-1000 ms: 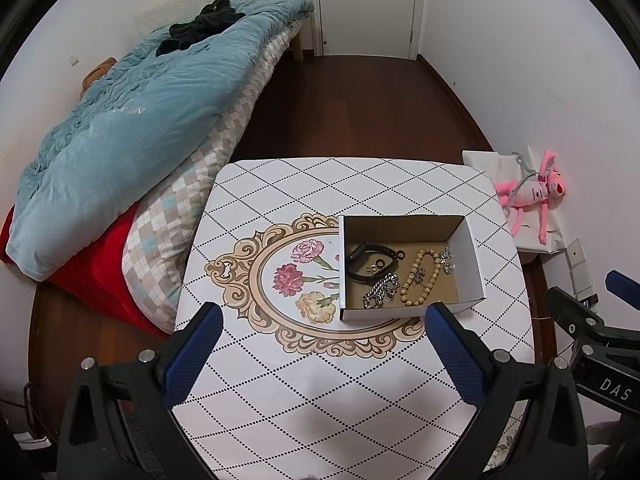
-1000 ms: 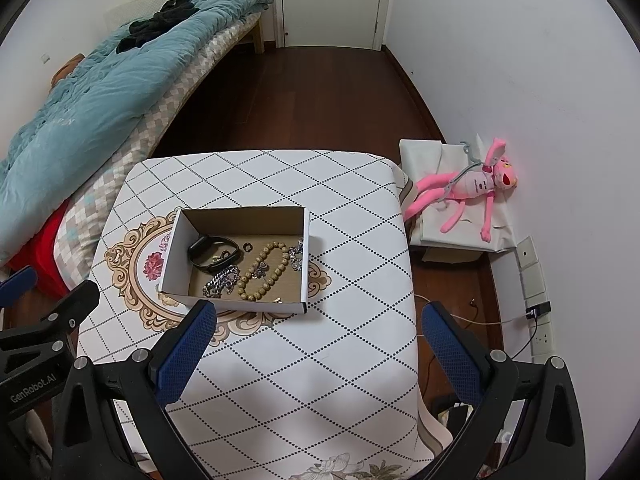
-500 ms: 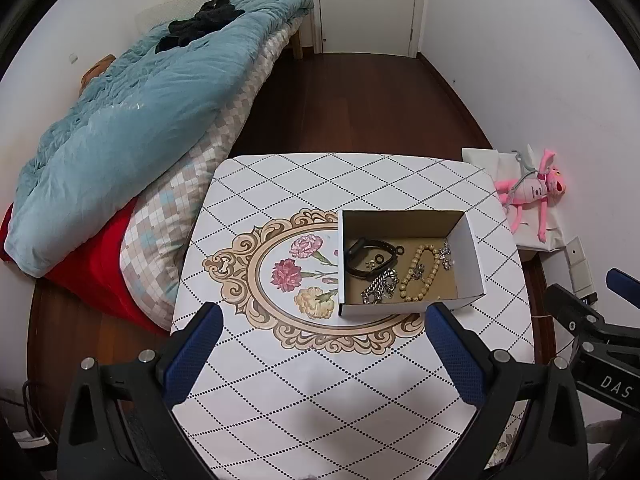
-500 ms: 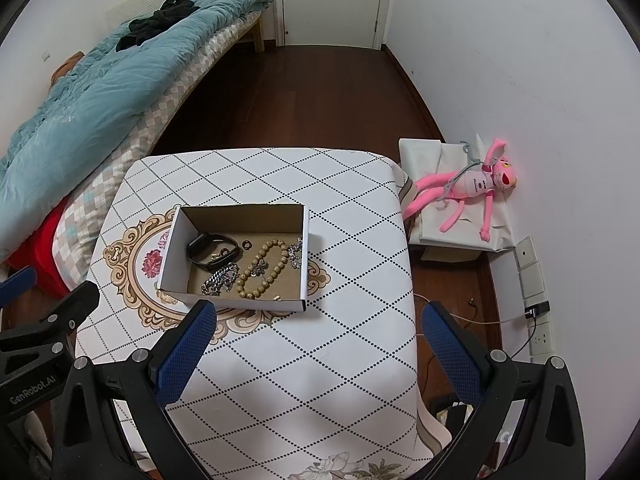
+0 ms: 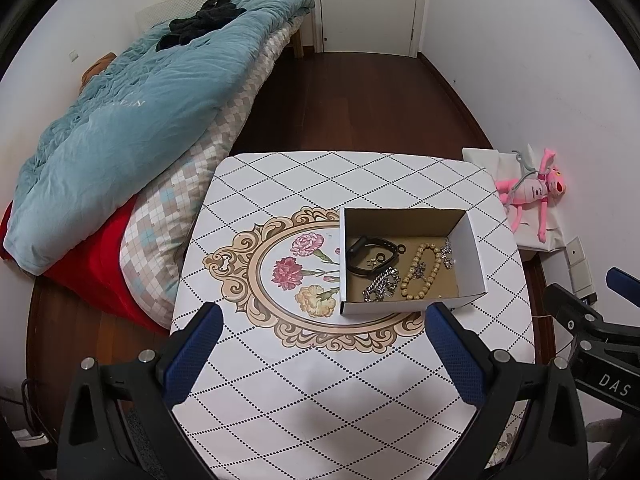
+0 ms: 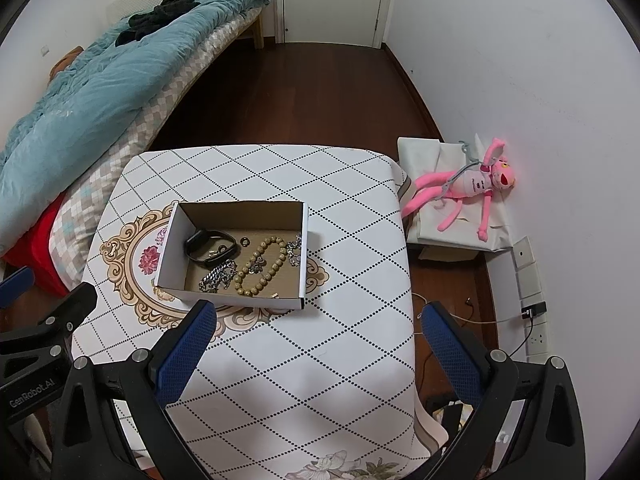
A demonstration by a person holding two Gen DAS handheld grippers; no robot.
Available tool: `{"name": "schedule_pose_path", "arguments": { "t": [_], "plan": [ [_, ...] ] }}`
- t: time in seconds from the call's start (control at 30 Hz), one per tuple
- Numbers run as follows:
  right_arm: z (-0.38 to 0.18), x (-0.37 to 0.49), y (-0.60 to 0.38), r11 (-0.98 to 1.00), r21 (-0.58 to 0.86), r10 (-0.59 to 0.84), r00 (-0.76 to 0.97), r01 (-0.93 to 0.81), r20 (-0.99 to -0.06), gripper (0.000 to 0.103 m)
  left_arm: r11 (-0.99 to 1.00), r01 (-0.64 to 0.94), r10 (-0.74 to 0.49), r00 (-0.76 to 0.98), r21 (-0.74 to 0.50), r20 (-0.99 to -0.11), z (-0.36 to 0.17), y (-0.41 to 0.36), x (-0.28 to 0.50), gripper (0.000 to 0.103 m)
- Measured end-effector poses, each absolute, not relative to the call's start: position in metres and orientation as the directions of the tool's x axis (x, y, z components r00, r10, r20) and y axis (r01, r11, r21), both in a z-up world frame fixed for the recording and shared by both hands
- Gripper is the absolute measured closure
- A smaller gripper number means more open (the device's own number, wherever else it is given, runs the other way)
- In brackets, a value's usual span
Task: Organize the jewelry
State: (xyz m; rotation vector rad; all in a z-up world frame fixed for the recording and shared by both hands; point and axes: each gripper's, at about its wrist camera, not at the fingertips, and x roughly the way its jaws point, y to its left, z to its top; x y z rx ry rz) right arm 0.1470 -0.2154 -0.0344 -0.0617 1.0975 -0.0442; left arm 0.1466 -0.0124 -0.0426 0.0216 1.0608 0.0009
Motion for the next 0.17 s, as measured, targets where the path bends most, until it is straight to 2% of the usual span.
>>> {"name": "schedule_pose_path", "arguments": {
  "t": [0.17],
  "plan": [
    [-0.034,0.1471,-0.2166,0.997,-0.075,-0.068,0.453,0.004,-0.889,0.0,1.0,0.011,0.009,0.496,0.016,-0.868,-0.0418,-0.0115,0.144,0.0]
  ]
}}
